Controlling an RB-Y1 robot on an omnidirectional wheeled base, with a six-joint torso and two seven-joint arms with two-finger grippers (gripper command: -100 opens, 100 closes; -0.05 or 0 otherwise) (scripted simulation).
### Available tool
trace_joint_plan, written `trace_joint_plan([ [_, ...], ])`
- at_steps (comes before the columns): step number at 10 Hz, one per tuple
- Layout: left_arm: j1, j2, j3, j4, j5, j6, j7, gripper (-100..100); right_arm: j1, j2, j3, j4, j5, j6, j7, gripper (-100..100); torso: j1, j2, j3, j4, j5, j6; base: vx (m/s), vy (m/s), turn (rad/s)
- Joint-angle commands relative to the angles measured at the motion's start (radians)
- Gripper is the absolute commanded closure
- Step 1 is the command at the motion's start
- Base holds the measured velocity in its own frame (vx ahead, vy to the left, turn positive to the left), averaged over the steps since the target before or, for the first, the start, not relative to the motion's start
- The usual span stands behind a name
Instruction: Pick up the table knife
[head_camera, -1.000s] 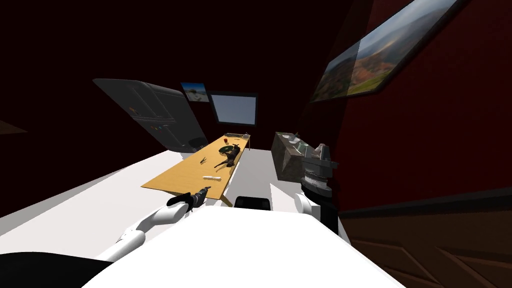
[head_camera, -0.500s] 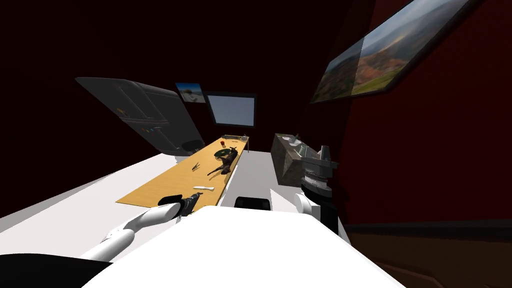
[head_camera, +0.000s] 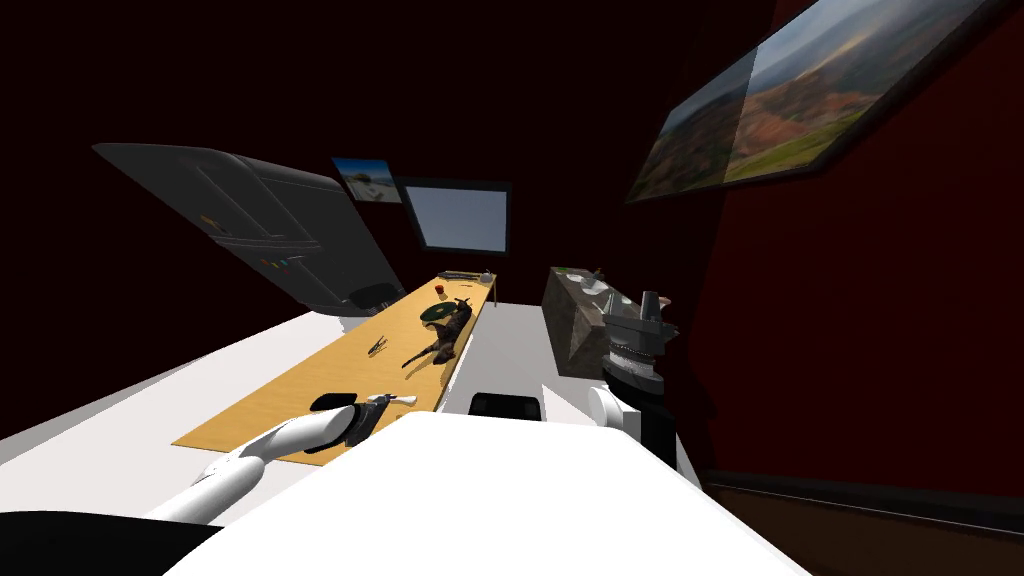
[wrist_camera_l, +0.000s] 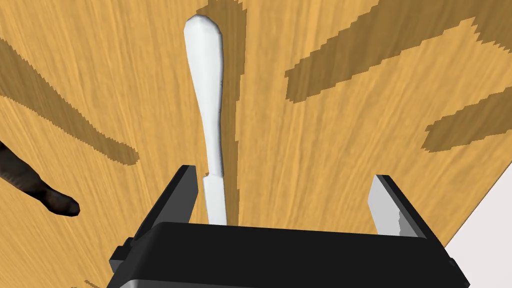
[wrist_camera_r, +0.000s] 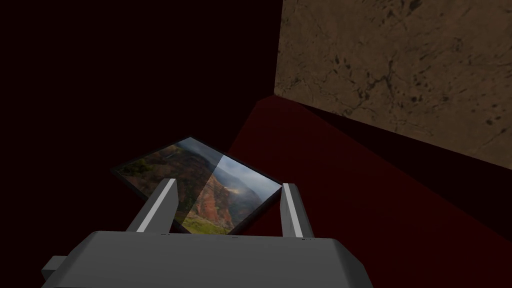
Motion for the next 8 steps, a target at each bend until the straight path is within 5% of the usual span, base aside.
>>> trace_joint_plan([
  [1,-0.01,0.015,-0.012,0.036,0.03,0.034,-0.025,-100,0.0,0.0,0.0,0.0,0.0,0.0,0.0,0,0.0,0.0,0.0,0.0,0.0,0.0,0.209,0.027,-0.049],
  [6,-0.023,0.025,-0.032,0.086,0.062,0.066,-0.057,-100,0.0,0.0,0.0,0.0,0.0,0.0,0.0,0,0.002,0.005,0.003,0.001,0.0,0.0,0.117,0.05,-0.025],
  [7,-0.024,0.025,-0.033,0.089,0.064,0.069,-0.06,0,0.0,0.0,0.0,0.0,0.0,0.0,0.0,0,0.0,0.008,0.004,0.001,0.0,0.0,0.01,0.007,0.0],
  [8,-0.022,0.003,-0.051,0.098,0.038,0.041,-0.031,-100,0.0,0.0,0.0,0.0,0.0,0.0,0.0,0,-0.002,0.01,0.006,0.002,0.0,0.0,0.009,0.035,-0.103],
])
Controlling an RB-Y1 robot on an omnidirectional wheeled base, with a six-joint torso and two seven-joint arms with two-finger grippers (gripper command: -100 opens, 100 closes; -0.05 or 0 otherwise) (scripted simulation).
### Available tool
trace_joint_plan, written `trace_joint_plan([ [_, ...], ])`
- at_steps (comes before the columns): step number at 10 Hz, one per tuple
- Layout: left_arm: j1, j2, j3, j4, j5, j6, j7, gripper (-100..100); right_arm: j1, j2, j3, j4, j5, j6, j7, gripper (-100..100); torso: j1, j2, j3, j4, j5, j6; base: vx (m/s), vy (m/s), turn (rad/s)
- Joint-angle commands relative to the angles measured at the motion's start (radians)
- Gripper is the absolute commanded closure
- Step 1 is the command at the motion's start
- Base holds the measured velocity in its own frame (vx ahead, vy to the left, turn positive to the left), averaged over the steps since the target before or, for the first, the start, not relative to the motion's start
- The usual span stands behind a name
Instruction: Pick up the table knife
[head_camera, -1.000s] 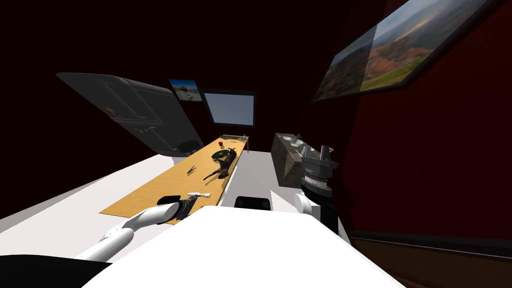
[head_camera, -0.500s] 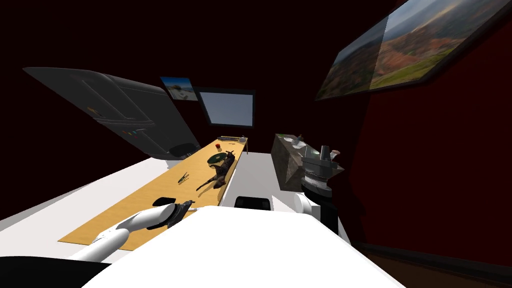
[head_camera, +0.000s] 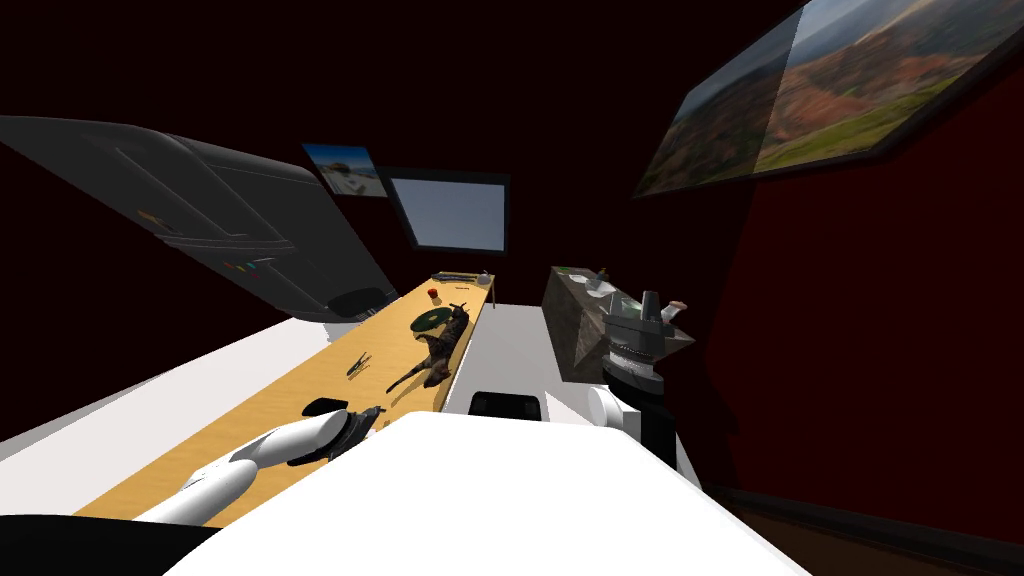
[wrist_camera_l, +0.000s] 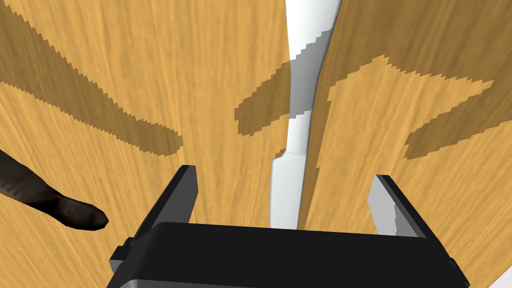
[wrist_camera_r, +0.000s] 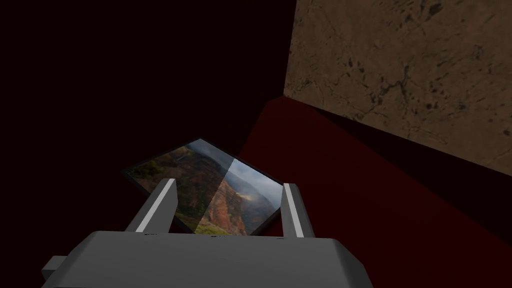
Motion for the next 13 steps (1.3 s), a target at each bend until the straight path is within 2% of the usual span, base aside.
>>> trace_joint_plan([
  [1,0.003,-0.018,-0.014,0.003,-0.024,-0.023,0.029,-100,0.0,0.0,0.0,0.0,0.0,0.0,0.0,0,0.0,0.0,0.0,0.0,0.0,0.0,0.0,0.049,-0.07],
  [3,0.007,-0.045,-0.036,0.016,-0.056,-0.058,0.065,-100,0.0,0.0,0.0,0.0,0.0,0.0,0.0,0,0.002,0.002,0.001,0.0,0.0,0.0,-0.02,0.059,-0.08],
  [4,0.006,-0.038,-0.03,0.01,-0.05,-0.046,0.056,-100,0.0,0.0,0.0,0.0,0.0,0.0,0.0,0,0.002,0.002,0.001,0.001,0.0,0.0,-0.005,0.024,-0.018],
  [5,0.006,-0.04,-0.032,0.011,-0.052,-0.05,0.06,100,0.0,0.0,0.0,0.0,0.0,0.0,0.0,0,0.0,0.002,0.001,0.0,0.0,-0.001,0.0,0.0,0.0],
  [9,0.006,-0.041,-0.031,0.009,-0.05,-0.05,0.061,100,0.0,0.0,0.0,0.0,0.0,0.0,0.0,0,0.002,-0.002,-0.002,-0.001,0.002,0.002,-0.001,0.0,0.004],
  [10,0.006,-0.041,-0.031,0.009,-0.05,-0.05,0.061,0,0.0,0.0,0.0,0.0,0.0,0.0,0.0,0,0.003,-0.003,-0.002,-0.001,0.003,0.002,0.0,0.0,0.0],
  [11,0.003,-0.018,-0.014,0.003,-0.024,-0.023,0.029,100,0.0,0.0,0.0,0.0,0.0,0.0,0.0,0,0.003,-0.003,-0.002,-0.001,0.003,0.002,0.009,-0.037,0.102],
  [13,0.001,0.004,0.004,-0.006,0.001,0.004,0.0,100,0.0,0.0,0.0,0.0,0.0,0.0,0.0,0,-0.001,-0.004,-0.003,-0.002,0.002,0.001,0.016,-0.07,0.093],
])
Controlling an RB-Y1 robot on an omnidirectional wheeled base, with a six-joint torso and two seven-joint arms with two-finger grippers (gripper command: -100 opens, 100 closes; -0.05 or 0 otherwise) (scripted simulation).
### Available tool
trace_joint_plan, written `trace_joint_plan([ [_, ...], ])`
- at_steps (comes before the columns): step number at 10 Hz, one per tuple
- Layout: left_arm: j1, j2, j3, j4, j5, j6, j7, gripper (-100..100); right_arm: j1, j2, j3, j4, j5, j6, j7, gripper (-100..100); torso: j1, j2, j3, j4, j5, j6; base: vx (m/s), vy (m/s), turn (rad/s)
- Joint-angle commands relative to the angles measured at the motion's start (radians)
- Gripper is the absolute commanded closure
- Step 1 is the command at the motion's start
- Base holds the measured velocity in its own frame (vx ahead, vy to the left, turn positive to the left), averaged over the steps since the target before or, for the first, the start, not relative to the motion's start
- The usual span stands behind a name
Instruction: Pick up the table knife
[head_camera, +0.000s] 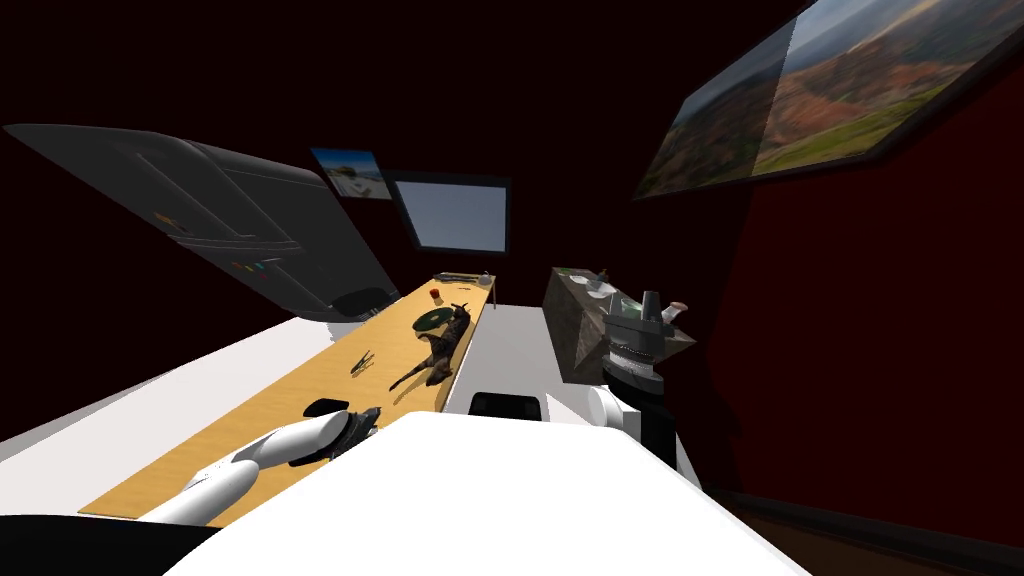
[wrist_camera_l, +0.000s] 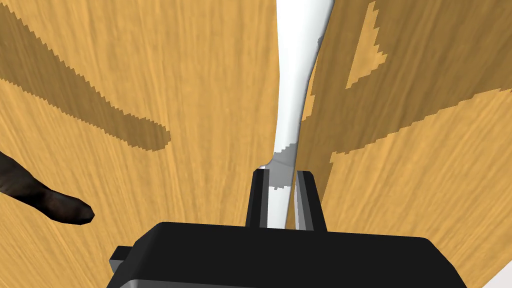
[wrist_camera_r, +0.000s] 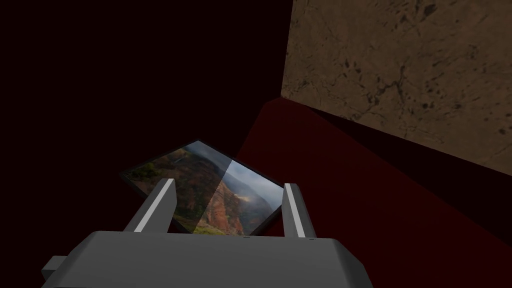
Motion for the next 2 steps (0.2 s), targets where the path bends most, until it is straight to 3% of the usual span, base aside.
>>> trace_joint_plan([
  [1,0.0,0.0,0.0,0.0,0.0,0.0,0.0,100,0.0,0.0,0.0,0.0,0.0,0.0,0.0,0,0.0,0.0,0.0,0.0,0.0,0.0,0.009,-0.031,0.017],
  [2,0.0,0.001,0.001,-0.001,0.001,0.003,-0.003,0,0.0,0.0,0.0,0.0,0.0,0.0,0.0,0,0.002,0.0,0.0,0.0,0.001,0.0,0.001,-0.007,-0.002],
])
